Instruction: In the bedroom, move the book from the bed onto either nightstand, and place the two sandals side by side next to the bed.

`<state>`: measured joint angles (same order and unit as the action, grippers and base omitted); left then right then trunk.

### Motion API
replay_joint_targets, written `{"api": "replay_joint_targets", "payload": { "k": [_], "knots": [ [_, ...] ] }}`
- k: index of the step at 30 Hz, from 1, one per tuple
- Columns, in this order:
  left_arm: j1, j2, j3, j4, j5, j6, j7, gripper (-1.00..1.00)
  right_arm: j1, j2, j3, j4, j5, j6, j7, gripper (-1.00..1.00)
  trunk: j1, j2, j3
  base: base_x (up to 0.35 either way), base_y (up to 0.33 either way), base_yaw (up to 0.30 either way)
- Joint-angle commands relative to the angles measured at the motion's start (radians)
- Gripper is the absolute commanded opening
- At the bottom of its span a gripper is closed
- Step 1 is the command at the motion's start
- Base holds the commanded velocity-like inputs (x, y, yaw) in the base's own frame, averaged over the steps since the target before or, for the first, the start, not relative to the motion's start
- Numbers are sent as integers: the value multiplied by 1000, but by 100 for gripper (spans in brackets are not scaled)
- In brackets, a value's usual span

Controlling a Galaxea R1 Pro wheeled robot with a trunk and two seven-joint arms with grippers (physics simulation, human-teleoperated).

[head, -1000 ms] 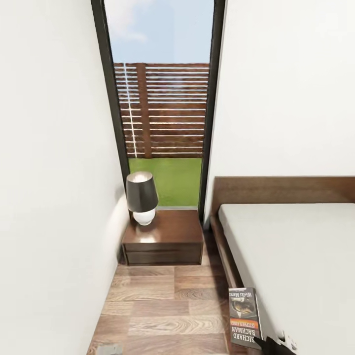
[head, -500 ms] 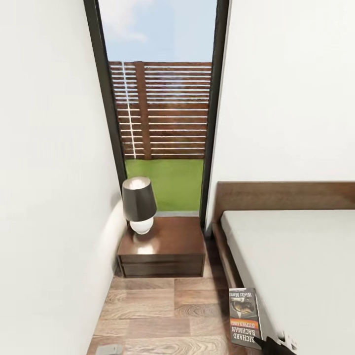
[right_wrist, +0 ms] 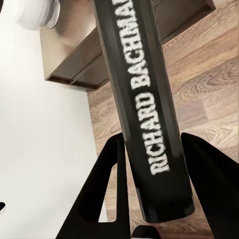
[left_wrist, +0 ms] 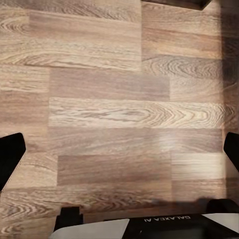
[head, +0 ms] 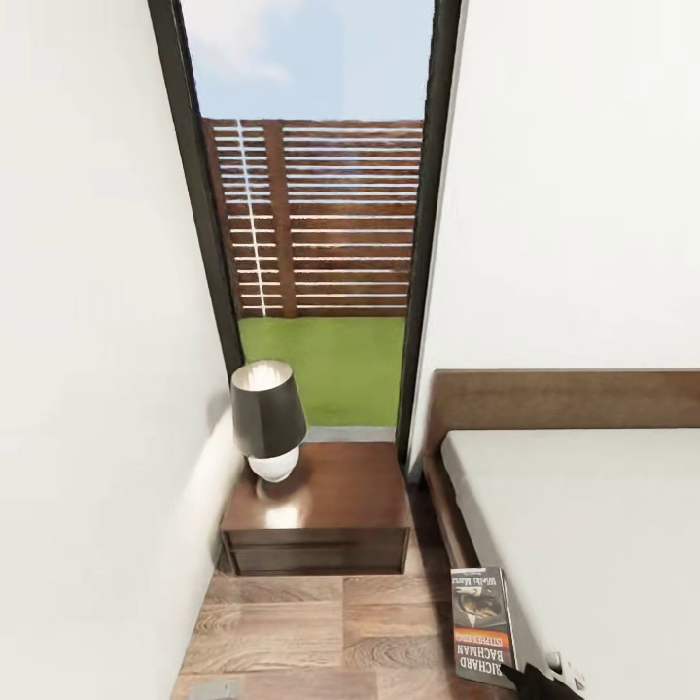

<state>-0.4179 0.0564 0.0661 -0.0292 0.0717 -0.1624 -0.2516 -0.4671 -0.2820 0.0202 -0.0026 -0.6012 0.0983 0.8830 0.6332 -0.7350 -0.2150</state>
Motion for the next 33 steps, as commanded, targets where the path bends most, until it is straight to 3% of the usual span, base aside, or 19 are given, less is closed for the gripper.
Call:
{"api": "replay_joint_targets", "payload": {
  "k": [1, 33],
  "knots": [
    [-1, 0, 6, 2, 8, 0, -8, 100, -1, 0, -2, 0, -11, 11, 4, -100, 1, -1, -1, 332, 0, 0],
    [-1, 0, 6, 2, 8, 0, -7, 100, -1, 0, -2, 0, -11, 11, 4, -100, 1, -1, -1, 332, 0, 0]
  ]
}}
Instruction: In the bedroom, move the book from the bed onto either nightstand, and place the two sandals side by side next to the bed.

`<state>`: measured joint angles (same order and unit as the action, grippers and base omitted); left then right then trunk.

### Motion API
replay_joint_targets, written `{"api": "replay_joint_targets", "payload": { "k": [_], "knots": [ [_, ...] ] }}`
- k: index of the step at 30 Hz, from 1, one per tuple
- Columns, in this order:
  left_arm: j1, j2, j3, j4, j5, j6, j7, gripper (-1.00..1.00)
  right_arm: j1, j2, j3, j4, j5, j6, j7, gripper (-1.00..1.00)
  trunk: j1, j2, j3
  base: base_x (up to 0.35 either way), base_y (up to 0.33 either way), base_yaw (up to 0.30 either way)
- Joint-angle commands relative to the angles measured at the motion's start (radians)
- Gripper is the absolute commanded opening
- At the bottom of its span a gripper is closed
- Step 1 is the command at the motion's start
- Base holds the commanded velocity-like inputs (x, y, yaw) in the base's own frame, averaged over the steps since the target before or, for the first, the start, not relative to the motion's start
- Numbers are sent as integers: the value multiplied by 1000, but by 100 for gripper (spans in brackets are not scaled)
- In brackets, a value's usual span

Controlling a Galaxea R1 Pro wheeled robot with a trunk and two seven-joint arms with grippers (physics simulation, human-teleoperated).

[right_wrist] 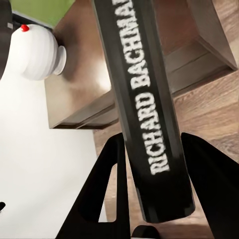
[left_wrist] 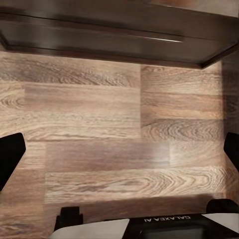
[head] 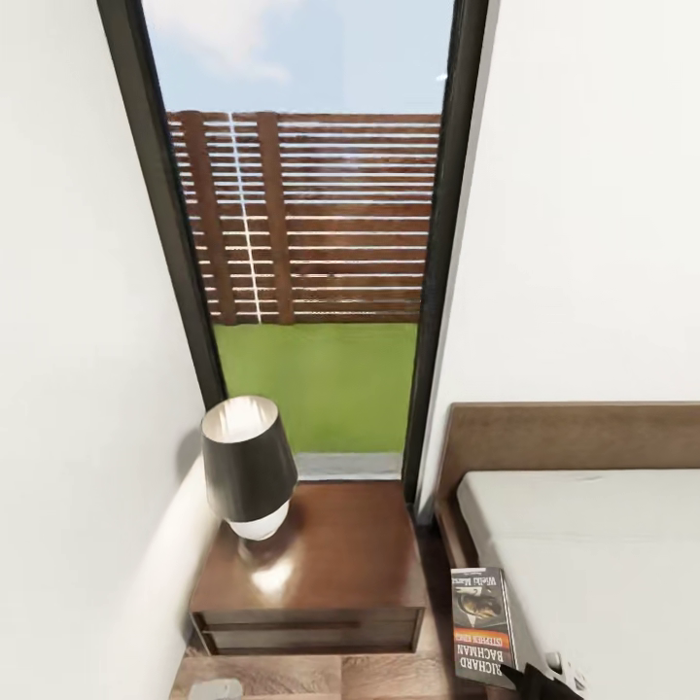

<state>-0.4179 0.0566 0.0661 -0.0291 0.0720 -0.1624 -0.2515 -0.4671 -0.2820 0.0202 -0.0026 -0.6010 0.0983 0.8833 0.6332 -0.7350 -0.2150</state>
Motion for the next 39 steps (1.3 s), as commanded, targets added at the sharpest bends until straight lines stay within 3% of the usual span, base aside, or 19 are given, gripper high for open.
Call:
{"api": "replay_joint_targets", "payload": {
  "k": [1, 29, 39],
  "knots": [
    [-1, 0, 6, 1, 8, 0, -7, 100, -1, 0, -2, 0, -11, 11, 4, -100, 1, -1, -1, 332, 0, 0],
    [-1, 0, 6, 2, 7, 0, -7, 100, -1, 0, -2, 0, -11, 11, 3, -100, 1, -1, -1, 332, 0, 0],
    [-1, 0, 6, 1, 7, -1, -8, 100, -1, 0, -2, 0, -11, 11, 3, -100, 1, -1, -1, 67, 0, 0]
  ]
}}
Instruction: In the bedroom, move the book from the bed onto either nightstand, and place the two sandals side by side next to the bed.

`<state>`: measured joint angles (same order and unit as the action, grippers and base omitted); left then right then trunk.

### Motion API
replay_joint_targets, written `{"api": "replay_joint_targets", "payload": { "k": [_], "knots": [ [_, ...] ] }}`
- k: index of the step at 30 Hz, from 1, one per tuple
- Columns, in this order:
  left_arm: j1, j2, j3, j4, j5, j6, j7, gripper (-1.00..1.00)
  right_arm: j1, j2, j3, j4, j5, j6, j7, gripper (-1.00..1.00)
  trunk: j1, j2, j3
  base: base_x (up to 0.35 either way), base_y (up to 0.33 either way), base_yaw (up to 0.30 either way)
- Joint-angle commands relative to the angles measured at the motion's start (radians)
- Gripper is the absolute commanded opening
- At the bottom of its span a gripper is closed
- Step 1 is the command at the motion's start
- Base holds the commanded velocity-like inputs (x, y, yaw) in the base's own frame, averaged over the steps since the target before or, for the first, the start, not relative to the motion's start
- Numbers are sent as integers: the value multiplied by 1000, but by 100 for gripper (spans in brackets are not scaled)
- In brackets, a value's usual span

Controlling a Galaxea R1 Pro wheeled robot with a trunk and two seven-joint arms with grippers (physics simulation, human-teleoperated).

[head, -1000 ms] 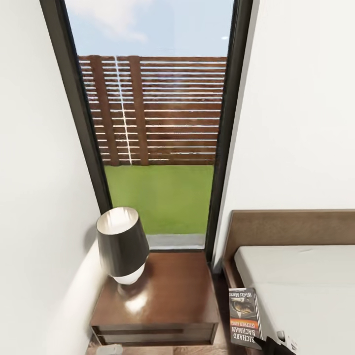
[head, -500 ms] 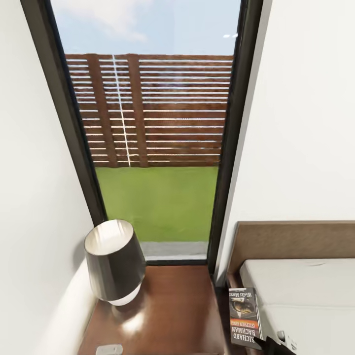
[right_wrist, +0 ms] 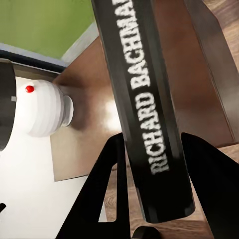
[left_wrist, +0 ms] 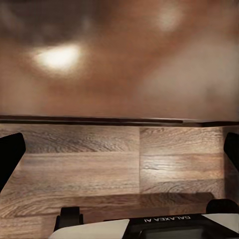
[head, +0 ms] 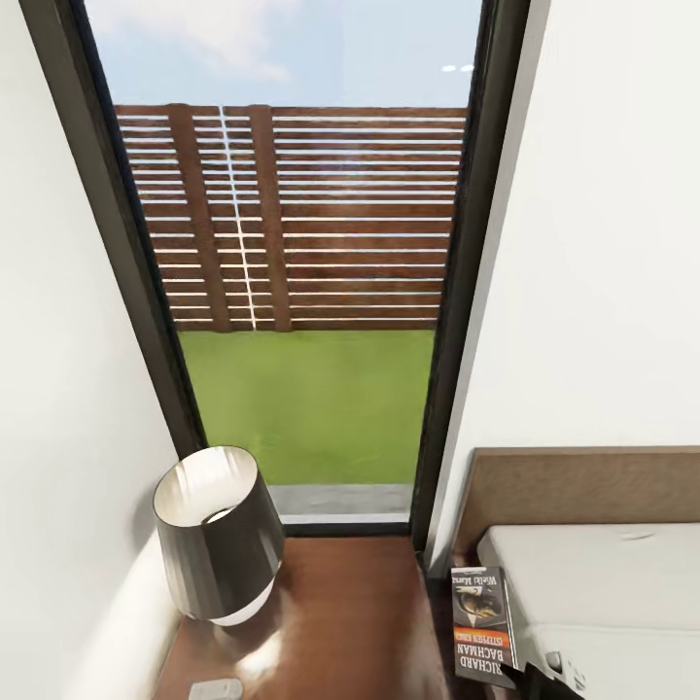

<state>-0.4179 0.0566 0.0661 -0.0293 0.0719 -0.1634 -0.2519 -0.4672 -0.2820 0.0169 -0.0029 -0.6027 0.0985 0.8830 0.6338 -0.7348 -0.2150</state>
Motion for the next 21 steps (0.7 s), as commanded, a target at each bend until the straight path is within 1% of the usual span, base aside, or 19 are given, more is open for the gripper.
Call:
{"api": "replay_joint_targets", "payload": {
  "k": [1, 5, 7, 8, 9, 11, 12, 13, 14, 15, 16, 17, 19, 20, 21],
  "knots": [
    [-1, 0, 6, 2, 8, 0, -7, 100, -1, 0, 2, 0, -9, 10, 4, -100, 0, -1, -1, 0, 0, 0],
    [-1, 0, 7, -1, 9, -1, -13, 100, -1, 0, 2, 0, -9, 10, 4, -100, 0, -1, -1, 0, 0, 0],
    [-1, 0, 8, -2, 10, -1, -31, 100, -1, 0, 2, 0, -9, 10, 4, -100, 0, -1, -1, 0, 0, 0],
    [-1, 0, 8, -2, 10, -1, -57, 100, -1, 0, 2, 0, -9, 10, 4, -100, 0, -1, -1, 0, 0, 0],
    [-1, 0, 8, -6, 10, -1, -98, 100, -1, 0, 2, 0, -9, 10, 4, -100, 0, -1, -1, 0, 0, 0],
    [-1, 1, 8, -13, 10, 0, -153, 100, -1, 0, 2, 0, -9, 10, 4, -100, 0, -1, -1, 0, 0, 0],
    [-1, 3, 8, -32, 9, 2, -255, 100, -1, 0, 2, 0, -9, 10, 4, -100, 0, -1, -1, 0, 0, 0],
    [-1, 5, 8, -46, 9, 6, -332, 100, -1, 0, 2, 0, -9, 10, 4, -100, 0, -1, -1, 0, 0, 0],
    [-1, 11, 8, -61, 8, 10, -413, 100, -1, 0, 2, 0, -9, 10, 4, -100, 0, -1, -1, 0, 0, 0],
    [-2, 24, 8, -75, 8, 20, -500, 100, -1, 0, 2, 0, -9, 10, 4, -100, 0, -1, -1, 0, 0, 0],
    [-2, 32, 8, -82, 8, 28, -544, 100, -1, 0, 2, 0, -9, 10, 4, -100, 0, -1, -1, 0, 0, 0],
    [-3, 51, 9, -96, 9, 55, -633, 100, -1, 0, 2, 0, -9, 10, 4, -100, 0, -1, -1, 0, 0, 0],
    [-4, 90, 10, -147, 10, 132, -806, 100, -1, 0, 2, 0, -9, 10, 4, -100, 0, -1, -1, 0, 0, 0],
    [-5, 107, 10, -217, 11, 190, -919, 100, -1, 0, 2, 0, -9, 10, 4, -100, 0, -1, -1, 0, 0, 0],
    [-5, 114, 10, -273, 11, 226, -981, 100, -1, 0, 2, 0, -9, 10, 4, -100, 0, -1, -1, 0, 0, 0]
  ]
}}
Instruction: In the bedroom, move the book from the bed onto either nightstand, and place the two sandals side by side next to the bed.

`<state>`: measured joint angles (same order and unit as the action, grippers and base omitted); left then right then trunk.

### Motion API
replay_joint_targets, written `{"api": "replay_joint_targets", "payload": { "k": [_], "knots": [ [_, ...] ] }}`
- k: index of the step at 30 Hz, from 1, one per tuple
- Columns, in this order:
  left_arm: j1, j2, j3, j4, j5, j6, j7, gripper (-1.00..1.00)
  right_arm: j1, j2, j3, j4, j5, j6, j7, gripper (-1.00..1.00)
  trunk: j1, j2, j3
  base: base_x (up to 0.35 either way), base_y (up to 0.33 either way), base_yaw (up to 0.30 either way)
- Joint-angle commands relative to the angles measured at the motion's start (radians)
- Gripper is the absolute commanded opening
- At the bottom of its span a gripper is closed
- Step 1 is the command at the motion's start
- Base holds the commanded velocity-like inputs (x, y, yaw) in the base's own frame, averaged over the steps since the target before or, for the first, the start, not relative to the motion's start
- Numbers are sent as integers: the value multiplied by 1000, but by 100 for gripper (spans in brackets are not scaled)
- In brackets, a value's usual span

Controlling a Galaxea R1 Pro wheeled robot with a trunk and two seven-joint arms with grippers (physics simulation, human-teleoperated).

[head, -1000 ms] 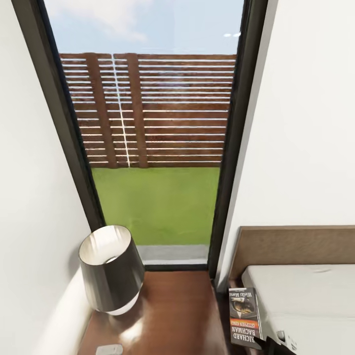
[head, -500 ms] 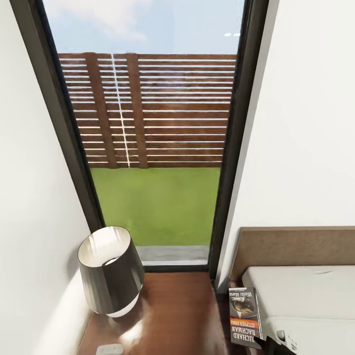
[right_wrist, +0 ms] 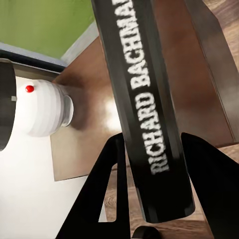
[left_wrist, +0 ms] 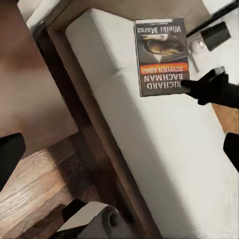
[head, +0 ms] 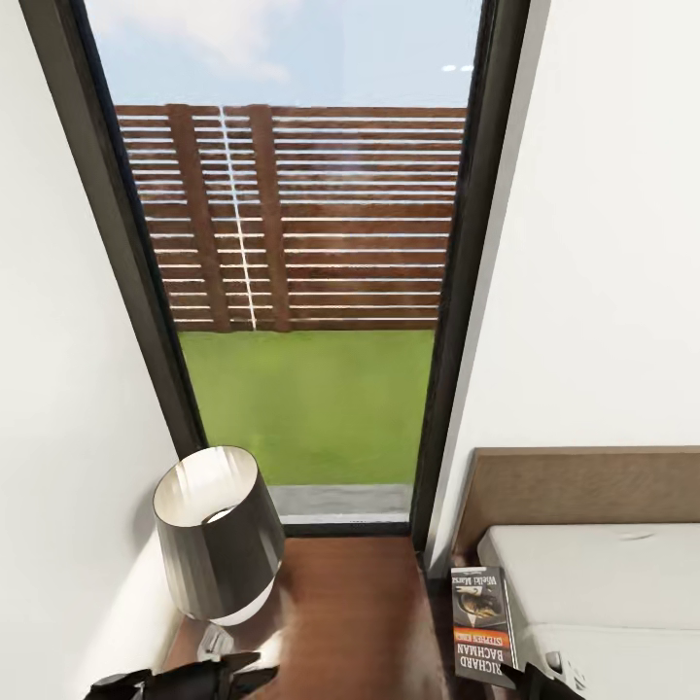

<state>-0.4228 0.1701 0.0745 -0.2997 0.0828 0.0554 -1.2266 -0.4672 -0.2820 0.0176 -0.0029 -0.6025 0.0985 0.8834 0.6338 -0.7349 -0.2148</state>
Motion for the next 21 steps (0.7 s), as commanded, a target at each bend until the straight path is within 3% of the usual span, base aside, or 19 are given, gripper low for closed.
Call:
{"api": "replay_joint_targets", "payload": {
  "k": [1, 6, 11, 12, 15, 21],
  "knots": [
    [0, 4, 1, -57, 0, 42, -56, 100, -1, 0, 2, 0, -10, 10, 3, -100, 0, -1, -2, 0, 0, 0],
    [-1, -8, -1, -271, 1, 235, -154, 100, -1, 0, 2, 0, -10, 10, 3, -100, 0, -1, -2, 0, 0, 0],
    [-1, -20, -1, -426, 3, 337, -248, 100, -1, 0, 2, 0, -10, 10, 4, -100, 0, -1, -2, 0, 0, 0],
    [-1, -22, -1, -477, 3, 366, -306, 100, -1, 0, 2, -1, -10, 11, 5, -100, 0, -1, -2, 0, 0, 0],
    [-1, -24, -4, -503, 0, 383, -344, 100, -1, 0, 2, -1, -9, 11, 7, -100, 0, -1, -2, 0, 0, 0],
    [-1, -40, -6, -512, -8, 387, -339, 100, -1, -4, 2, -2, -8, 11, 10, -100, 0, -1, -2, 0, 0, 0]
  ]
}}
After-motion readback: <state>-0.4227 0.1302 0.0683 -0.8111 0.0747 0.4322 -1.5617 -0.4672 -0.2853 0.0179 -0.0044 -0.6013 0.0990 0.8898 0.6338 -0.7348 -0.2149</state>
